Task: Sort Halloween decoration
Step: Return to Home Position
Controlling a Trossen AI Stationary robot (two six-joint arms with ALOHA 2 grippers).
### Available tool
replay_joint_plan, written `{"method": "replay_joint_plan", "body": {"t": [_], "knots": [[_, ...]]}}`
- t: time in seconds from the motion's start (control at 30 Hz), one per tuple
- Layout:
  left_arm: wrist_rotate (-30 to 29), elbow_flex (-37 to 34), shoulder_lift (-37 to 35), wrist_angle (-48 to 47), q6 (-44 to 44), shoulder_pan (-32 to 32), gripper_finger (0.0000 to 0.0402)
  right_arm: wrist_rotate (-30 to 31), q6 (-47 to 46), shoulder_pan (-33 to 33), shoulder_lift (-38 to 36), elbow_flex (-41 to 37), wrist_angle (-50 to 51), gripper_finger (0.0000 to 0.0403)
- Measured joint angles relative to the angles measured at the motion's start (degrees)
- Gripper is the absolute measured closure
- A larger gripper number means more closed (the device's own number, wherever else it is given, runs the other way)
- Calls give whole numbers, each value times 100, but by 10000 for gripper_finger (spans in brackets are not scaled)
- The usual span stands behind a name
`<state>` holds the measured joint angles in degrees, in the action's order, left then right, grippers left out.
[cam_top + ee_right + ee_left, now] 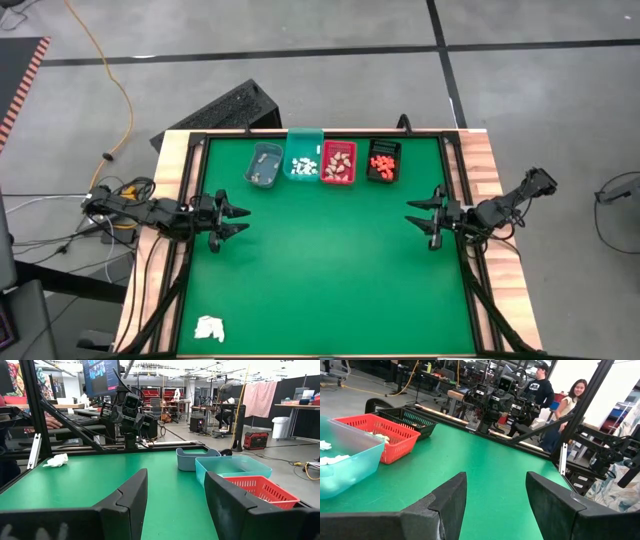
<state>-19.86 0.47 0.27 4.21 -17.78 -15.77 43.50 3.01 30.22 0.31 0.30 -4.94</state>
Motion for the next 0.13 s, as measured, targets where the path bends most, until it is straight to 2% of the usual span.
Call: {"method": "replay_joint_plan", "body": {"t": [0.13], "knots": [[0,1,-1,0,0,0,207,0,0,2,0,-1,-1,211]]}}
